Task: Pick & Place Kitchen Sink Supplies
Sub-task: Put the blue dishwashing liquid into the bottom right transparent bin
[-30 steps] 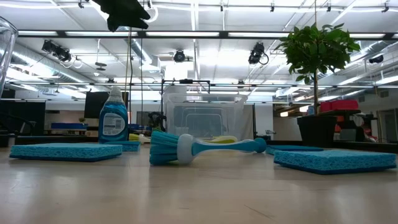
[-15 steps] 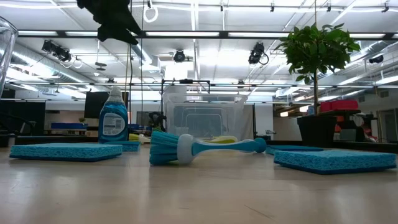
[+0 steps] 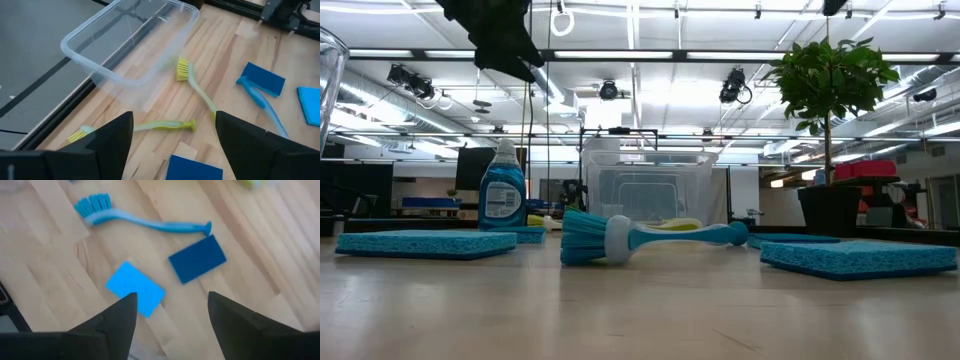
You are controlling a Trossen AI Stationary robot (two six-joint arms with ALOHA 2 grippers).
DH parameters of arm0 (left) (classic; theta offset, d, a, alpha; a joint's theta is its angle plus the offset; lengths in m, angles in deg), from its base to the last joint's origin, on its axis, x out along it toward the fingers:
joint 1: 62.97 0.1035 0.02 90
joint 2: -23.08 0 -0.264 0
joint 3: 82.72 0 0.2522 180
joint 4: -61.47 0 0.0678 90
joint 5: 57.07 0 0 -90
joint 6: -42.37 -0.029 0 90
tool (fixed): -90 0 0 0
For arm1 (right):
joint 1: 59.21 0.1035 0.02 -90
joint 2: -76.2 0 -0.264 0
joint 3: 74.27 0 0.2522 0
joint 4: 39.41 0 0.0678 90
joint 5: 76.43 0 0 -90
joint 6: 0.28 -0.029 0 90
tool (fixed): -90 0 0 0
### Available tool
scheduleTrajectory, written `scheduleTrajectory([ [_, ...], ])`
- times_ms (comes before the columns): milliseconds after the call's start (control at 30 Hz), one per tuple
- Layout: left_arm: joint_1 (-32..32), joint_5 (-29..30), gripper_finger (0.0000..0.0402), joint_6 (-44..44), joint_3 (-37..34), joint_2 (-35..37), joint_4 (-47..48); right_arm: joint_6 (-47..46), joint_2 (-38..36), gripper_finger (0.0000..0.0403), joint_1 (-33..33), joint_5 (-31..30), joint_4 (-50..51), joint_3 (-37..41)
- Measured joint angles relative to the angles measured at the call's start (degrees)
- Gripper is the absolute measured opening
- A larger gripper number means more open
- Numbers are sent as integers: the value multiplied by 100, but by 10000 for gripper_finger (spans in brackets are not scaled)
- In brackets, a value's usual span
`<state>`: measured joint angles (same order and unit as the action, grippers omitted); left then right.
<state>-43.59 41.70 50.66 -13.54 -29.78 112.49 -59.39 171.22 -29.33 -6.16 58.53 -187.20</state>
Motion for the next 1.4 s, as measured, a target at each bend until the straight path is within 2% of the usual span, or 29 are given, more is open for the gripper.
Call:
scheduleTrajectory([
  [333, 35, -119, 285, -17, 0, 0, 4, 1503, -659, 242, -1020, -77, -481, 0],
  [733, 158, -113, 284, -152, 0, 0, 239, 4057, -829, 242, -2362, 562, -1297, 73],
  [833, 274, -114, 284, -151, 0, 0, 357, 4537, -906, 242, -2658, 895, -1835, 474],
  [967, 407, -111, 284, -147, 0, 0, 375, 5037, -1180, 242, -2976, 1145, -3050, 1395],
  [1167, 522, -111, 284, -181, 0, 0, 492, 5296, -1685, 242, -3331, 1514, -4754, 2751],
  [1400, 728, -35, 285, -160, 0, 2, 787, 5138, -2385, 242, -3647, 1681, -5251, 3855],
])
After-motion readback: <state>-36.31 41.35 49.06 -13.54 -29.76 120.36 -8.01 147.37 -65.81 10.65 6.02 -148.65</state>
